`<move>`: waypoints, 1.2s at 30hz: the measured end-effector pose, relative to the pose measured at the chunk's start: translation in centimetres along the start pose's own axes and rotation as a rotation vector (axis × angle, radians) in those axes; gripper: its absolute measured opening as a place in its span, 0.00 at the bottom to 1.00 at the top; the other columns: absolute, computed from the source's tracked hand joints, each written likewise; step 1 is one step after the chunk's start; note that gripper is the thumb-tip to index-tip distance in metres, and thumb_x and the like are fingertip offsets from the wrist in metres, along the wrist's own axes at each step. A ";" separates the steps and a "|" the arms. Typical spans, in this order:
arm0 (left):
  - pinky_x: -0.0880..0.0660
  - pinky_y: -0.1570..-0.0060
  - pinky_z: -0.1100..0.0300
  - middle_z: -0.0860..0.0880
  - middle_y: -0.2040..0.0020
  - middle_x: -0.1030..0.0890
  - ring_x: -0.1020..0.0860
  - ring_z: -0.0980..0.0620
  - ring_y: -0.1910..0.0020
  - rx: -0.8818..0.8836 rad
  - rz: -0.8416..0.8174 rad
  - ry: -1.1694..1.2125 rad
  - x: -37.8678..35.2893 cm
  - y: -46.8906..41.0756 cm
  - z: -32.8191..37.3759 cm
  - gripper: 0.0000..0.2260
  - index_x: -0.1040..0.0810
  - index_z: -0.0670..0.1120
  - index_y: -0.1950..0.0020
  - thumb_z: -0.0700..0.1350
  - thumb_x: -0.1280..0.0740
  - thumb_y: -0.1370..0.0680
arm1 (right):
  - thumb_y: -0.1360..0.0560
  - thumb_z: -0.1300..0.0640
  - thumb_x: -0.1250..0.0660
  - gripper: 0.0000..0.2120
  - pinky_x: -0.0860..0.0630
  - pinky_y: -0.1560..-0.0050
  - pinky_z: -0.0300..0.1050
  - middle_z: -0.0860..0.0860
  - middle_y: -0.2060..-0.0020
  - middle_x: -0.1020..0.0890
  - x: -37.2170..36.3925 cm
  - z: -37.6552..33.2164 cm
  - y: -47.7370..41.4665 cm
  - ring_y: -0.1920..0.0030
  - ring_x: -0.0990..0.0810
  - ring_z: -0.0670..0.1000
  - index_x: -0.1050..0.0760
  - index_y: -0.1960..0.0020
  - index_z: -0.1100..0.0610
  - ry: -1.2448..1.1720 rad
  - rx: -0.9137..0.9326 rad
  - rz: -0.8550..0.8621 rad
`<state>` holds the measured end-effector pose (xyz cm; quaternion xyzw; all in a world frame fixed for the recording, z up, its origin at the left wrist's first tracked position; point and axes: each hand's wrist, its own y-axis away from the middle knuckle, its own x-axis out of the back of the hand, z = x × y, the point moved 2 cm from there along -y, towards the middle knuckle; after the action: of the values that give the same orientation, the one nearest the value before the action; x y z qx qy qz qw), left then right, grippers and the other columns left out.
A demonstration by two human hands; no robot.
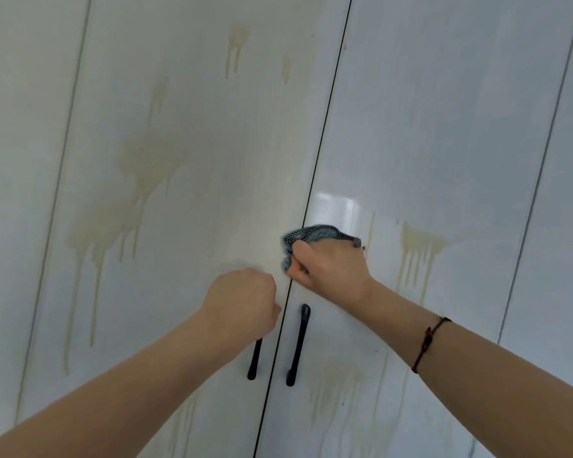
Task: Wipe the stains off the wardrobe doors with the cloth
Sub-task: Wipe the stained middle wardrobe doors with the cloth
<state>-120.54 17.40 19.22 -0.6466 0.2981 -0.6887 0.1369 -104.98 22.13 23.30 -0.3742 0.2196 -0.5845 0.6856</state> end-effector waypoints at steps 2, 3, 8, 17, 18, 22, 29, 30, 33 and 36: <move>0.32 0.60 0.58 0.48 0.56 0.23 0.23 0.46 0.57 0.008 -0.041 0.012 -0.4 -0.3 -0.1 0.12 0.34 0.45 0.61 0.49 0.38 0.21 | 0.29 0.53 0.32 0.08 0.34 0.76 0.40 0.49 0.77 0.28 0.4 2.9 -3.5 0.79 0.30 0.54 0.30 0.63 0.53 0.066 -0.092 -0.002; 0.33 0.62 0.59 0.49 0.61 0.26 0.26 0.49 0.62 0.016 -0.050 0.022 -0.5 -0.6 -0.1 0.12 0.34 0.45 0.63 0.48 0.38 0.23 | 0.29 0.52 0.34 0.07 0.34 0.74 0.41 0.50 0.77 0.27 0.7 4.8 -6.1 0.78 0.31 0.53 0.28 0.62 0.53 0.101 -0.230 0.054; 0.31 0.63 0.60 0.51 0.66 0.30 0.29 0.51 0.66 0.092 -0.059 0.106 -1.1 -0.8 0.2 0.10 0.33 0.47 0.65 0.45 0.36 0.26 | 0.29 0.54 0.40 0.06 0.50 0.71 0.40 0.48 0.77 0.34 1.0 7.9 -12.1 0.74 0.35 0.55 0.36 0.61 0.53 0.129 -0.649 0.203; 0.30 0.71 0.63 0.52 0.83 0.26 0.21 0.52 0.76 0.224 -0.220 0.402 -1.6 -0.4 0.3 0.08 0.27 0.44 0.63 0.43 0.39 0.25 | 0.31 0.55 0.35 0.10 0.48 0.73 0.38 0.48 0.78 0.31 0.0 -2.0 2.0 0.78 0.33 0.51 0.33 0.68 0.52 0.012 -0.137 -0.001; 0.30 0.70 0.63 0.52 0.82 0.26 0.21 0.52 0.75 0.216 -0.235 0.394 -1.5 -0.3 0.5 0.08 0.28 0.45 0.63 0.43 0.39 0.24 | 0.31 0.55 0.35 0.09 0.47 0.73 0.37 0.48 0.78 0.31 0.4 -1.4 1.7 0.79 0.32 0.52 0.33 0.67 0.52 0.000 -0.057 -0.027; 0.28 0.62 0.60 0.50 0.71 0.27 0.26 0.50 0.69 0.186 -0.195 0.278 -1.7 0.1 0.7 0.11 0.31 0.46 0.64 0.44 0.38 0.22 | 0.28 0.51 0.38 0.06 0.39 0.71 0.40 0.50 0.75 0.27 2.9 7.3 -5.9 0.75 0.30 0.54 0.27 0.60 0.53 0.155 -0.364 0.063; 0.29 0.63 0.59 0.49 0.68 0.25 0.24 0.49 0.67 0.264 -0.156 0.297 -1.7 0.0 1.5 0.20 0.28 0.46 0.63 0.56 0.46 0.18 | 0.26 0.52 0.42 0.06 0.43 0.70 0.43 0.45 0.73 0.32 3.3 11.1 -8.2 0.70 0.32 0.51 0.30 0.55 0.53 0.143 -0.706 0.174; 0.29 0.64 0.58 0.49 0.69 0.24 0.24 0.50 0.68 0.283 -0.150 0.287 -1.6 0.1 1.7 0.26 0.27 0.45 0.63 0.64 0.48 0.19 | 0.26 0.51 0.41 0.07 0.39 0.71 0.42 0.45 0.73 0.29 2.6 9.7 -6.9 0.71 0.31 0.51 0.27 0.55 0.53 0.133 -0.691 0.181; 0.33 0.68 0.59 0.50 0.67 0.23 0.25 0.52 0.69 0.281 -0.160 0.106 -1.6 0.0 2.3 0.34 0.26 0.47 0.63 0.78 0.48 0.27 | 0.28 0.52 0.37 0.07 0.40 0.75 0.39 0.47 0.77 0.28 1.1 5.0 -1.6 0.77 0.32 0.51 0.29 0.63 0.53 0.103 -0.557 0.126; 0.37 0.71 0.60 0.52 0.68 0.24 0.27 0.53 0.70 0.255 -0.171 0.023 -1.5 -0.2 3.0 0.34 0.27 0.47 0.65 0.79 0.46 0.29 | 0.30 0.55 0.33 0.12 0.48 0.73 0.38 0.47 0.78 0.33 0.9 0.9 3.2 0.79 0.36 0.50 0.34 0.68 0.53 0.041 -0.219 0.028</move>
<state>-117.40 17.72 18.04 -0.6391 0.1536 -0.7375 0.1552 -102.09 21.58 21.50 -0.4318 0.3016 -0.5550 0.6438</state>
